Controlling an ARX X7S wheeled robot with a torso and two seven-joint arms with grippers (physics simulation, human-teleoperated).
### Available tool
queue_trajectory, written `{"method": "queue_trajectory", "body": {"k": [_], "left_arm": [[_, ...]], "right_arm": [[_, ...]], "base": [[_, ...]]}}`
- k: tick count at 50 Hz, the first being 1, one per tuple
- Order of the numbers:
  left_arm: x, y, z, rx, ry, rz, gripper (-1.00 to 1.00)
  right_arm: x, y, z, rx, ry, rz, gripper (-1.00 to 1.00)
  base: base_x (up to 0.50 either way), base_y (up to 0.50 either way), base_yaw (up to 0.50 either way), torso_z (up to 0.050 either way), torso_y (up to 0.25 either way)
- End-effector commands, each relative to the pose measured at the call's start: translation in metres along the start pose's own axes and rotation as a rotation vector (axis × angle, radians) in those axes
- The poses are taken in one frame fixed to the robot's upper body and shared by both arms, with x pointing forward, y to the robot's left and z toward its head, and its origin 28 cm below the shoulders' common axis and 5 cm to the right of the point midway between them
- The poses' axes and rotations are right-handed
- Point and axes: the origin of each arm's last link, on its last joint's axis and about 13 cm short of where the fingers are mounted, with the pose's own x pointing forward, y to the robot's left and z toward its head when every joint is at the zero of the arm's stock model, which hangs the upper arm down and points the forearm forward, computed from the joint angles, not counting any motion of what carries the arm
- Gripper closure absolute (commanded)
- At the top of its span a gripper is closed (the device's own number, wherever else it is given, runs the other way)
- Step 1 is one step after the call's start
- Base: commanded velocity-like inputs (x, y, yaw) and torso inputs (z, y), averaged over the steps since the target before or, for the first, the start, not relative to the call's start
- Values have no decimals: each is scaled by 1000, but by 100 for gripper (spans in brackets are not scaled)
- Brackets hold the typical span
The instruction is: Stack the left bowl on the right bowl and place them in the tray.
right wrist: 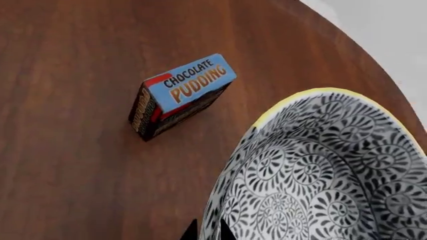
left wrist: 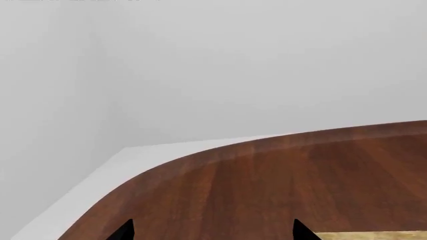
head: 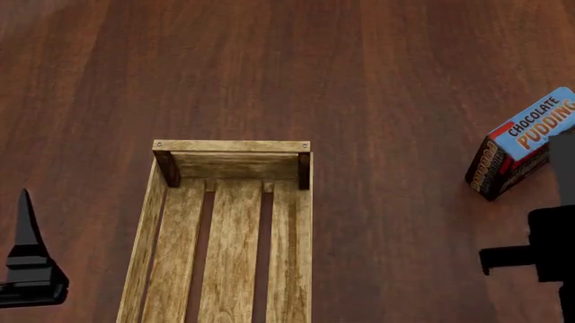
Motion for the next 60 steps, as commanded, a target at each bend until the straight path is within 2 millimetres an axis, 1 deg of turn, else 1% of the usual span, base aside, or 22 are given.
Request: {"method": "queue_trajectory", "body": {"k": [1,6,12,19,25,29,34,43,53,60], "left_arm": [[0,3,3,-2,-7,12,-100],[0,5,4,-6,-9,24,-100],[0,5,4,-5,-9,25,-100],[0,4,3,-1,-8,24,-100],[1,4,2,4,-5,25,-100],[3,5,4,-8,-6,30,-100],[4,7,6,-15,-8,43,-100],[7,6,1,-3,8,48,-100],[8,6,0,-3,16,50,-100],[8,6,0,-4,19,49,-100]], "right_arm": [[-5,-32,11,-14,4,-108,100],[-12,-44,15,-25,18,-132,100],[-17,-53,9,-18,46,-169,100],[-20,-59,-3,9,88,-188,100],[-20,-63,-16,29,125,-190,100],[-19,-68,-30,51,148,-194,100],[-17,-71,-39,68,166,-201,100],[-15,-73,-48,71,186,-203,100],[-15,-73,-55,81,199,-199,100],[-21,-76,-56,91,213,-218,100]], "base": [[0,0,0,0,0],[0,0,0,0,0],[0,0,0,0,0],[0,0,0,0,0],[0,0,0,0,0],[0,0,0,0,0],[0,0,0,0,0],[0,0,0,0,0],[0,0,0,0,0],[0,0,0,0,0]]}}
